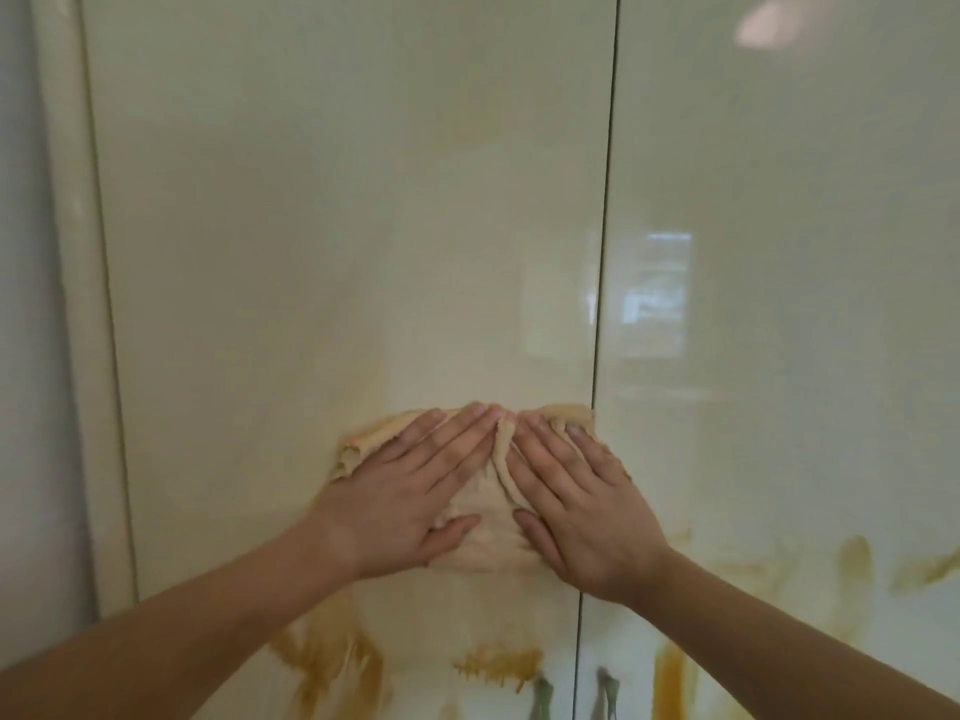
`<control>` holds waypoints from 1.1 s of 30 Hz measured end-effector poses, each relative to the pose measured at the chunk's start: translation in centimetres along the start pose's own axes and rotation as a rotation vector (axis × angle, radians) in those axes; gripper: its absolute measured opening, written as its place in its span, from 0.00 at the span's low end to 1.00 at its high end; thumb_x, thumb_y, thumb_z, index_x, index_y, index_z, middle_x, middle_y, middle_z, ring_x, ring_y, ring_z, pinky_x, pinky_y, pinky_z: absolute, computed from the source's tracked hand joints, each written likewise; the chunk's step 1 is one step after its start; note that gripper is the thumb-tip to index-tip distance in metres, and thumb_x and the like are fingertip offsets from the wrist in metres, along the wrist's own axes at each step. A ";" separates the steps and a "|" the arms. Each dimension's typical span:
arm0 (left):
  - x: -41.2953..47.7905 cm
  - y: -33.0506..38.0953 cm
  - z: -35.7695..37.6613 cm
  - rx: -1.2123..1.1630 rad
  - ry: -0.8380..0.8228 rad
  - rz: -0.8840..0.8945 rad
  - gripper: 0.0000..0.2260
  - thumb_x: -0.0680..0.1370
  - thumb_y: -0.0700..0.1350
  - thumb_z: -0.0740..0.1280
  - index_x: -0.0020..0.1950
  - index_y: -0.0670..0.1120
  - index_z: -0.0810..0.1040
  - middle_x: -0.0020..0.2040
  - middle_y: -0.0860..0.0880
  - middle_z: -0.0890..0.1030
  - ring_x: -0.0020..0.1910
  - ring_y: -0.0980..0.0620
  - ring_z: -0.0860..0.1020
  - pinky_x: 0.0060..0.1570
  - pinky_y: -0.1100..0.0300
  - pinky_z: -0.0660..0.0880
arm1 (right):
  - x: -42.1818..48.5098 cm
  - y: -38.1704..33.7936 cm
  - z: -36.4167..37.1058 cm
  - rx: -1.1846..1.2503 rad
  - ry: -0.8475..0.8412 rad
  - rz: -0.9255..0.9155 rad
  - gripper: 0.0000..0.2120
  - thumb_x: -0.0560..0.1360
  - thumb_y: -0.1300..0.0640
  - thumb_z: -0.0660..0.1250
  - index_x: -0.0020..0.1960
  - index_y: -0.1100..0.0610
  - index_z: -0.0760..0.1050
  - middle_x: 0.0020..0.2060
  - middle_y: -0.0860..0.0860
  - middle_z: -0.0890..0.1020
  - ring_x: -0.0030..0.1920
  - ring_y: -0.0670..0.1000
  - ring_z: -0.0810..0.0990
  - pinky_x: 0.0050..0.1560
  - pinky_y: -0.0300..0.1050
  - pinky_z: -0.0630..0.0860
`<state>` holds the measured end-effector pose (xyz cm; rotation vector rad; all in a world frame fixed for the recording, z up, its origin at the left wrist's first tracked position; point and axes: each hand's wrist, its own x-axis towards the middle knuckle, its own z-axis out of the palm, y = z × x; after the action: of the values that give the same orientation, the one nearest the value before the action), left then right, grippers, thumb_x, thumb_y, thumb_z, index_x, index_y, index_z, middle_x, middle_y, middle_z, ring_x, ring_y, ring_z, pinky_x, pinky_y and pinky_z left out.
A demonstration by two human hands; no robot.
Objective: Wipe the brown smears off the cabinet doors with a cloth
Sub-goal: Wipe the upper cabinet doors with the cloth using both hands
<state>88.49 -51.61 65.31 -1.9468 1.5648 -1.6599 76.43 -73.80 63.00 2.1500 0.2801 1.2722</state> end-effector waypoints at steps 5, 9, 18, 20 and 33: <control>5.1 -10.3 -4.9 0.088 0.052 -0.072 0.34 0.82 0.58 0.55 0.81 0.39 0.54 0.82 0.42 0.54 0.81 0.47 0.53 0.79 0.49 0.51 | 12.1 4.5 -4.0 0.000 0.108 0.099 0.29 0.85 0.47 0.53 0.82 0.58 0.56 0.82 0.57 0.54 0.82 0.56 0.51 0.80 0.59 0.54; 6.3 -16.8 -7.4 0.107 0.085 -0.166 0.33 0.81 0.56 0.56 0.80 0.37 0.58 0.81 0.41 0.58 0.81 0.46 0.55 0.79 0.46 0.54 | 22.4 6.6 -6.9 -0.017 0.145 0.168 0.32 0.84 0.43 0.52 0.83 0.58 0.52 0.82 0.57 0.52 0.82 0.56 0.49 0.80 0.59 0.51; 5.0 -23.1 -9.6 0.169 0.166 -0.420 0.32 0.83 0.57 0.53 0.82 0.40 0.52 0.83 0.43 0.52 0.82 0.48 0.50 0.79 0.46 0.52 | 29.4 3.8 -7.3 0.013 0.222 0.290 0.32 0.84 0.45 0.49 0.83 0.58 0.50 0.82 0.57 0.50 0.82 0.58 0.47 0.80 0.61 0.47; 3.7 -21.8 -8.7 0.146 0.184 -0.471 0.32 0.83 0.56 0.52 0.82 0.39 0.53 0.83 0.43 0.53 0.82 0.47 0.51 0.79 0.45 0.52 | 28.6 2.5 -6.7 0.015 0.212 0.271 0.31 0.84 0.45 0.48 0.83 0.58 0.49 0.83 0.57 0.49 0.82 0.58 0.46 0.80 0.61 0.46; -4.8 -14.4 -4.5 0.135 0.123 -0.472 0.32 0.84 0.57 0.49 0.82 0.39 0.50 0.83 0.42 0.52 0.82 0.46 0.49 0.78 0.43 0.51 | 21.7 -3.8 -3.1 0.040 0.261 0.201 0.31 0.84 0.43 0.49 0.83 0.56 0.53 0.82 0.58 0.52 0.82 0.60 0.49 0.80 0.62 0.46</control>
<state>94.23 -39.43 73.52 -2.3017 1.0384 -2.0278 85.48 -59.34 77.34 2.0853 0.2006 1.6787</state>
